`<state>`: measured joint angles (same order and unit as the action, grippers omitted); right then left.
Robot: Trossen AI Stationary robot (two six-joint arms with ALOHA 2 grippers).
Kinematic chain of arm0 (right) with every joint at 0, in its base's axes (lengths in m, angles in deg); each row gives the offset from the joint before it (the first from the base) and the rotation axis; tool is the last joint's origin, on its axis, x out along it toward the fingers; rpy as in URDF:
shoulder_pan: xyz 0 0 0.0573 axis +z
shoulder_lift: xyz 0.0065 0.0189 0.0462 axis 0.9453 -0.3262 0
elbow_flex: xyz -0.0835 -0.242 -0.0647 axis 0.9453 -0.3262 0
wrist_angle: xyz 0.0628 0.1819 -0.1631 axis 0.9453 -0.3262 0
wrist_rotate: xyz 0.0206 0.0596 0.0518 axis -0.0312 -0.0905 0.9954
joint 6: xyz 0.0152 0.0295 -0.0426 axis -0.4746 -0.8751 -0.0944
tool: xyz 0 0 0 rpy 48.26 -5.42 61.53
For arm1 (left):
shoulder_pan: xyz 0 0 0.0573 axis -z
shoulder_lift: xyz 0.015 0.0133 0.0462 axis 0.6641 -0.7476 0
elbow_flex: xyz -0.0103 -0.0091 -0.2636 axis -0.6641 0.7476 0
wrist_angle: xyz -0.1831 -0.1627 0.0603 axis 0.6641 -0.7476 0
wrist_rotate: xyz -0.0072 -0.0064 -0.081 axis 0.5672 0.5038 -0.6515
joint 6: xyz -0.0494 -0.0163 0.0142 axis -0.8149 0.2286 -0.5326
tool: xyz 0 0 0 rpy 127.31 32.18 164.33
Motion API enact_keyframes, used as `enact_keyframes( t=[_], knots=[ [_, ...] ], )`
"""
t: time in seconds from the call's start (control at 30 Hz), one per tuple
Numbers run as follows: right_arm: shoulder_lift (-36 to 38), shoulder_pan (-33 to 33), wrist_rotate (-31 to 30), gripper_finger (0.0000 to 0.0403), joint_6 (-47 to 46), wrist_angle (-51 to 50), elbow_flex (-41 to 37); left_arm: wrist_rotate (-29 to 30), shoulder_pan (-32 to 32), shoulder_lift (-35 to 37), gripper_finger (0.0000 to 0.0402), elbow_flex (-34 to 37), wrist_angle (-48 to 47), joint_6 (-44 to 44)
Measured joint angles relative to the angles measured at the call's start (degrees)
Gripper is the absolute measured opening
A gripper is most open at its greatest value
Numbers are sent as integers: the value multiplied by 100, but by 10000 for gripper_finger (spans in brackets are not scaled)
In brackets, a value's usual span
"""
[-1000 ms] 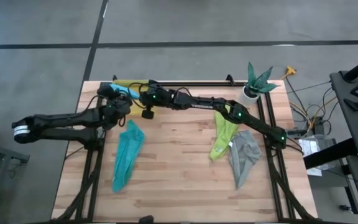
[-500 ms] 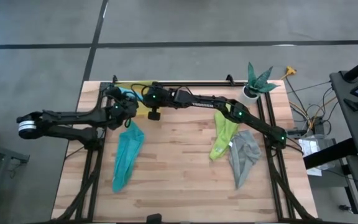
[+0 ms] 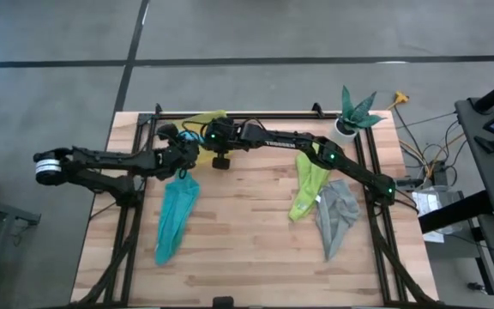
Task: Roll microfiber towels into tight, uniform cylinder then place into a basket
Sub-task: Put the rolled right light blue towel into the yellow bin
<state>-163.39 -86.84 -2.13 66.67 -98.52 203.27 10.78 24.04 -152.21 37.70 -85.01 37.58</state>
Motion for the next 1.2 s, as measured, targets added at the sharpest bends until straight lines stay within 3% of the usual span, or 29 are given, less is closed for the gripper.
enact_keyframes(
  t=[0.17, 0.27, 0.53, 0.67, 1.0, 1.2],
  knots=[
    [-2, 0, 26, 13, 40, 326, -4, 306, 75, 164, 1, -2, -271, -46],
    [-2, 13, 324, 13, 110, 444, -5, 308, 119, 411, 1, -2, -531, -193],
    [13, 31, 444, 13, 209, 563, -7, 156, 441, 1012, 9, -2, -1100, -744],
    [-1, 50, 385, 13, 240, 372, -28, 285, 703, 1209, 38, 0, -1432, -1056],
    [-20, 20, 400, 13, 368, 125, -39, 362, 1181, 1901, 153, -254, -1474, -1412],
    [0, 27, 402, 13, 283, 194, -39, 513, 1244, 2348, 170, -404, -1252, -1672]
  ],
)
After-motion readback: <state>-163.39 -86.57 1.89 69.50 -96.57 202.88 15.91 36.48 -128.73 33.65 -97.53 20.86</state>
